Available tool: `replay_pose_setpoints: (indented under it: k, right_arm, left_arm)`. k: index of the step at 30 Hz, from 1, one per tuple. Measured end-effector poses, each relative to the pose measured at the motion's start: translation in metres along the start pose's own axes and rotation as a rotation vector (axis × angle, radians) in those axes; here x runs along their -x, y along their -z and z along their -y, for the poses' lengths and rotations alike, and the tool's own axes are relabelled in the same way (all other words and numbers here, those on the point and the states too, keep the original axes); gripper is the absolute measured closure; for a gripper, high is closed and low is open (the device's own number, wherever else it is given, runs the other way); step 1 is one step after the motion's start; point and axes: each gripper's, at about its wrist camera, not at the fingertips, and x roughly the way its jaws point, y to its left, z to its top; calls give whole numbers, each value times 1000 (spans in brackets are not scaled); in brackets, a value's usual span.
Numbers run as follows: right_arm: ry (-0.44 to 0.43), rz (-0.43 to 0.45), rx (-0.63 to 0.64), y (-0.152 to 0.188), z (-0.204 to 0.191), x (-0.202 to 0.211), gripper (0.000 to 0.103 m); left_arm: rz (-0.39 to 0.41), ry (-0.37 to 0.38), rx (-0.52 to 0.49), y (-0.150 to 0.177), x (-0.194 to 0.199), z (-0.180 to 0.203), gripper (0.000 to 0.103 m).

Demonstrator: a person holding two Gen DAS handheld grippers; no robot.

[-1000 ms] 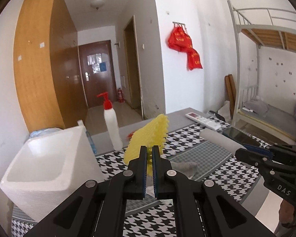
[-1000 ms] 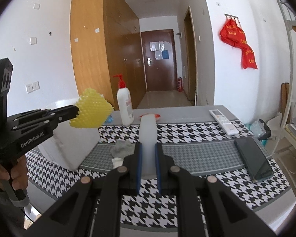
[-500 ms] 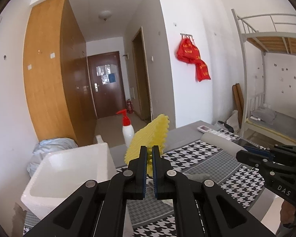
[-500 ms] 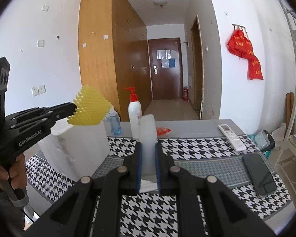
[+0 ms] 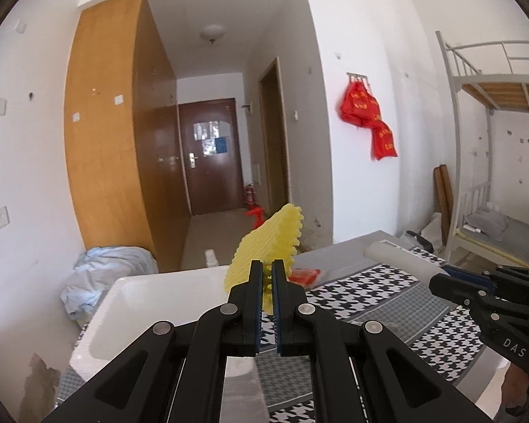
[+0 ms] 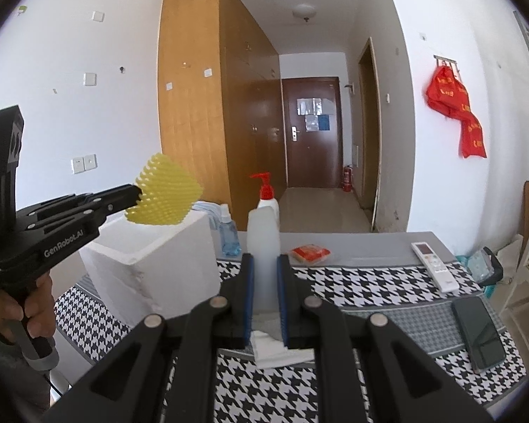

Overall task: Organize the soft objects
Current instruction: 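Carry the yellow sponge with the left gripper over the foam box while the right gripper carries the white tube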

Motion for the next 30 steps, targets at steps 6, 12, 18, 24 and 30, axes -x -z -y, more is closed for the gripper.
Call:
replay_pose_setpoints:
  k: [6,12,18,24,30]
  right_arm:
    - [-25,17,15,-8,-12,-4,88]
    - [-53,24,37,-14,-26,-9,88]
    - [-83,18,42,-17,-38,-17,88]
    - [-108,11,61,-20,-52,-24,88]
    - [-132,3,73,-24,-69,-35,88]
  left_arm:
    - [12,-40,18,-2,5,-12,98]
    - [14,-64,36,0,7,-25,98]
    - [3,-101,54,1,5,-36,98]
    - [-18,-129,76,3,2,-50,98]
    - [-55,-154,92,6,-9,-61,98]
